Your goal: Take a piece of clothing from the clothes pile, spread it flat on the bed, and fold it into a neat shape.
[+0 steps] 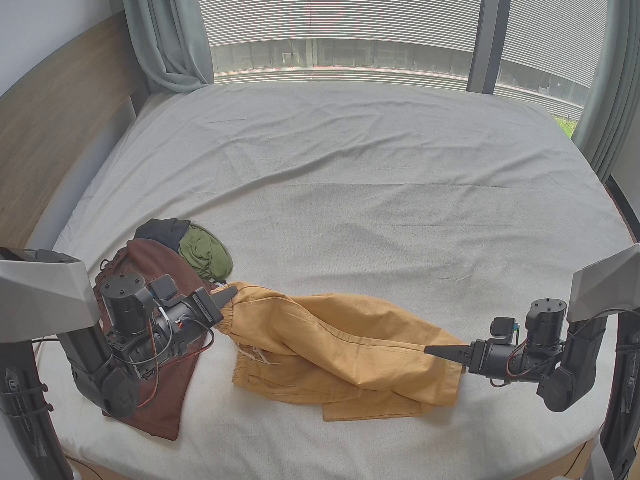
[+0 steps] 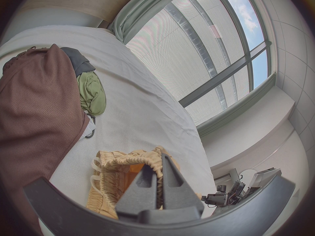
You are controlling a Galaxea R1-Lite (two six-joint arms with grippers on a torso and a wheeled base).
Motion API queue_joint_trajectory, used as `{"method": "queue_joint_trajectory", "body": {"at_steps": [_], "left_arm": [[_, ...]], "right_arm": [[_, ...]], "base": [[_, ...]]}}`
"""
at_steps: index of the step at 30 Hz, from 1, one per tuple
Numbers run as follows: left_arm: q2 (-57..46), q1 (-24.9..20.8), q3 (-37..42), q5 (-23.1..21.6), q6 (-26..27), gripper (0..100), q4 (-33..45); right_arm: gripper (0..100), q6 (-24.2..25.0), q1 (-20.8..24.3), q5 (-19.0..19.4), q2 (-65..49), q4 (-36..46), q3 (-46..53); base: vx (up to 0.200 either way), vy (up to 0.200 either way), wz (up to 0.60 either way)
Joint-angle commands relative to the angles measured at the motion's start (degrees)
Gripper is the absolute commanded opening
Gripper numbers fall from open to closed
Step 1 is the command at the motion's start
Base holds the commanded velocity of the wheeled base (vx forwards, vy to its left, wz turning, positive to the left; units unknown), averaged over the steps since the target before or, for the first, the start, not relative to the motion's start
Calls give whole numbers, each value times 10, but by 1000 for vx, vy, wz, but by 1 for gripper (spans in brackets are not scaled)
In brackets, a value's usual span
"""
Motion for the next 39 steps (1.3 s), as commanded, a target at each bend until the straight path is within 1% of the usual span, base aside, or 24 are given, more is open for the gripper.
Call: {"method": "queue_joint_trajectory", "body": {"at_steps": [1,12,20,24,27,29,30,39], "left_arm": [[-2,0,-1,0,0,0,0],[-4,0,-1,0,-1,0,0],[-5,0,-3,0,-1,0,-1],[-6,0,-3,0,-2,0,-1],[-16,0,-2,0,-5,0,0],[-20,-1,-2,-1,-6,0,0],[-20,-1,-2,-1,-6,0,0],[-16,0,-3,-1,-6,0,0]], "right_arm": [[100,8,1,0,4,-1,-16],[100,14,12,-1,15,0,-40],[100,14,10,-2,33,-1,-45],[100,23,10,-2,32,-1,-47],[100,31,10,-11,33,-1,-49],[100,34,10,-24,33,-2,-55],[0,34,10,-25,33,-2,-55],[0,34,11,-30,27,-2,-56]], "base": [[0,0,0],[0,0,0],[0,0,0],[0,0,0],[0,0,0],[0,0,0],[0,0,0],[0,0,0]]}}
